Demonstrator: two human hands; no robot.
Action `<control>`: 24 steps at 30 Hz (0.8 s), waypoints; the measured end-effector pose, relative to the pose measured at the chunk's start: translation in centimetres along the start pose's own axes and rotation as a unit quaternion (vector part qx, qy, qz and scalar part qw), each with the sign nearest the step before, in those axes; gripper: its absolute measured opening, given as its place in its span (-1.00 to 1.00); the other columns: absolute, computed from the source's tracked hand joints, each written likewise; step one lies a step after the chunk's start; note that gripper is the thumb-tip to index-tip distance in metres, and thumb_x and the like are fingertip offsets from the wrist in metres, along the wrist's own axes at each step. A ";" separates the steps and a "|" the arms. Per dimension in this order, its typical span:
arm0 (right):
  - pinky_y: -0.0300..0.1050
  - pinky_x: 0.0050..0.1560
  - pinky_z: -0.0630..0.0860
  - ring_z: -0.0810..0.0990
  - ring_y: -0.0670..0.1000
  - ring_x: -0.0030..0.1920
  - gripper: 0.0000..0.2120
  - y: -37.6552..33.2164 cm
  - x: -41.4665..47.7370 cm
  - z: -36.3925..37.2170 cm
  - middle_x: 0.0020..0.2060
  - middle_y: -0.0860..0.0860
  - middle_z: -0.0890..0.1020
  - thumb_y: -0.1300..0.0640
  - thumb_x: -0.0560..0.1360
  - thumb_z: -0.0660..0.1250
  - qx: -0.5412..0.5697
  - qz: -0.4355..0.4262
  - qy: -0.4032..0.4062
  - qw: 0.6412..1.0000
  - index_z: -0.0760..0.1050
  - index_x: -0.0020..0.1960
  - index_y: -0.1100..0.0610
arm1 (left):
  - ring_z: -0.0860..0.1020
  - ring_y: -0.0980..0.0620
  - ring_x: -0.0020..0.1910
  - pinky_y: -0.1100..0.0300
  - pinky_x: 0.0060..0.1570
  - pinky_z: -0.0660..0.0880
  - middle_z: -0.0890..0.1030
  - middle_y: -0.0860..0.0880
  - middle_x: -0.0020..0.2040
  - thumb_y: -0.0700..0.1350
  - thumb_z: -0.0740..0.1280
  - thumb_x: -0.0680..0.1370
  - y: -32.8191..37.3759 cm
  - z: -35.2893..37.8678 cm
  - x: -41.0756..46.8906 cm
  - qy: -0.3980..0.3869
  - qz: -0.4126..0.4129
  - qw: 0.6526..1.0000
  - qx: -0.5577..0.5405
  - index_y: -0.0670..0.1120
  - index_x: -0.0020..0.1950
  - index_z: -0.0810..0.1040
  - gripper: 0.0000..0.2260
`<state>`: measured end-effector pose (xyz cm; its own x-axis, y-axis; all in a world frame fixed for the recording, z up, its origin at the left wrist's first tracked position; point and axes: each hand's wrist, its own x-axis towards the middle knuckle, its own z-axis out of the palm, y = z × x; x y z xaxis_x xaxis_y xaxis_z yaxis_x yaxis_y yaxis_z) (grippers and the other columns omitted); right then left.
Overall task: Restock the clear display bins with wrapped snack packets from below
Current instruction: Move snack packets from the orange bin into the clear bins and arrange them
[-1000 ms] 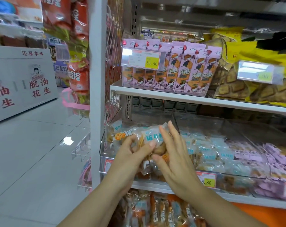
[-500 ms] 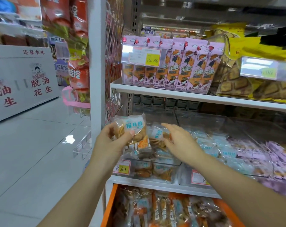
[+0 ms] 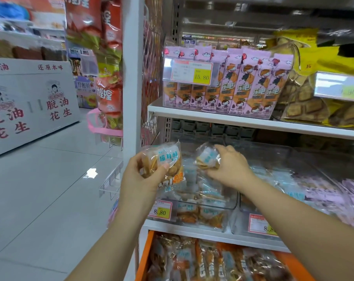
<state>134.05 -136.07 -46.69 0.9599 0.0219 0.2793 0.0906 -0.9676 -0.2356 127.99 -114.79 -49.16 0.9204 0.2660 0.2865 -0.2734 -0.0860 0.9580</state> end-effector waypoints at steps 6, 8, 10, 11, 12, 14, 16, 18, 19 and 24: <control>-0.20 0.01 0.42 0.48 -0.12 0.05 -0.27 -1.2 -7.0 -2.9 0.05 -0.07 0.46 -0.05 0.41 0.42 0.393 -0.020 0.088 0.915 0.09 0.43 -0.30 | 0.61 0.14 -0.04 0.06 0.03 0.58 0.60 0.03 0.01 -0.05 0.48 0.43 0.2 1.9 -2.4 -0.013 0.007 1.000 0.015 -0.08 0.17 0.44 -0.61; -0.17 0.10 0.45 0.44 -0.21 0.16 -0.34 -2.1 -9.5 -2.7 0.17 -0.16 0.39 -0.12 0.41 0.38 0.410 -0.063 0.060 0.908 0.06 0.30 -0.50 | 0.62 0.06 -0.08 0.00 0.02 0.58 0.61 -0.02 -0.03 0.00 0.48 0.42 0.4 3.2 -3.4 -0.038 -0.014 0.999 0.001 -0.07 0.17 0.47 -0.61; -0.16 0.21 0.40 0.32 -0.37 0.21 -0.37 -2.6 -11.3 -2.0 0.27 -0.27 0.26 -0.28 0.40 0.30 0.366 -0.080 0.032 0.927 0.00 0.30 -0.54 | 0.60 -0.03 -0.08 -0.15 0.07 0.54 0.61 -0.05 -0.03 0.15 0.48 0.37 0.5 4.3 -4.4 -0.064 -0.064 0.995 -0.047 -0.05 0.16 0.49 -0.52; -0.13 0.24 0.40 0.29 -0.37 0.23 -0.37 -2.6 -11.8 -1.5 0.30 -0.27 0.20 -0.38 0.39 0.23 0.337 -0.082 0.024 0.938 -0.06 0.32 -0.55 | 0.59 -0.02 -0.04 -0.20 0.11 0.51 0.62 -0.02 0.00 0.26 0.47 0.31 0.7 4.8 -4.9 -0.075 -0.089 0.991 -0.072 -0.02 0.17 0.50 -0.44; -0.05 0.27 0.40 0.27 -0.29 0.29 -0.35 -2.4 -12.1 -1.2 0.33 -0.26 0.15 -0.45 0.36 0.16 0.311 -0.080 0.023 0.947 -0.12 0.32 -0.56 | 0.59 -0.02 0.02 -0.22 0.15 0.49 0.63 -0.03 0.05 0.36 0.44 0.26 0.8 5.2 -5.4 -0.085 -0.105 0.987 -0.086 0.01 0.18 0.50 -0.36; 0.09 0.35 0.32 0.17 -0.10 0.43 -0.34 -1.8 -12.2 -0.8 0.39 -0.24 0.05 -0.53 0.30 0.04 0.273 -0.068 0.026 0.959 -0.26 0.27 -0.60 | 0.58 -0.08 0.03 -0.22 0.15 0.48 0.62 -0.11 0.09 0.47 0.39 0.21 0.8 5.8 -5.8 -0.111 -0.130 0.979 -0.113 -0.01 0.19 0.49 -0.26; 0.10 0.43 0.18 0.02 -0.09 0.47 -0.33 -1.4 -12.2 -0.8 0.41 -0.25 -0.01 -0.56 0.28 -0.04 0.244 -0.059 0.035 0.967 -0.35 0.25 -0.59 | 0.59 -0.06 -0.20 0.00 -0.18 0.56 0.64 -0.09 -0.15 0.35 0.36 0.32 1.0 6.0 -5.9 -0.132 -0.139 0.967 -0.170 -0.13 0.16 0.47 -0.35; 0.05 0.46 0.08 -0.10 -0.13 0.47 -0.32 -1.1 -12.3 -0.7 0.44 -0.25 -0.06 -0.58 0.27 -0.12 0.222 -0.051 0.040 0.973 -0.41 0.26 -0.55 | 0.53 0.11 -0.40 0.24 -0.40 0.47 0.56 0.05 -0.36 0.19 0.34 0.37 0.9 6.2 -6.1 -0.175 -0.134 0.950 -0.222 -0.18 0.08 0.46 -0.50; 0.04 0.46 0.04 -0.15 -0.14 0.47 -0.30 -1.1 -12.4 -0.6 0.45 -0.25 -0.12 -0.59 0.27 -0.16 0.209 -0.051 0.038 0.976 -0.45 0.27 -0.52 | 0.52 0.14 -0.40 0.29 -0.42 0.45 0.55 0.05 -0.33 0.17 0.40 0.35 0.8 6.3 -6.2 -0.193 -0.130 0.947 -0.222 -0.17 0.06 0.45 -0.51; 0.13 0.47 -0.10 -0.43 -0.19 0.40 -0.18 -1.1 -13.3 -0.4 0.36 -0.36 -0.46 -0.48 0.37 0.04 0.201 -0.057 -0.055 0.976 -0.57 0.27 -0.42 | 0.59 0.00 -0.17 0.02 -0.13 0.52 0.56 -0.02 -0.18 0.16 0.56 0.18 -0.5 5.9 -5.2 -0.186 -0.096 0.968 -0.137 -0.04 -0.06 0.45 -0.49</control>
<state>121.04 -135.35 -49.80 0.9580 0.1720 0.2295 0.2746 -0.7811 -0.5607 124.99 -121.75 -51.14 0.9847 -0.1169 0.1291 -0.1036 0.2031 0.9737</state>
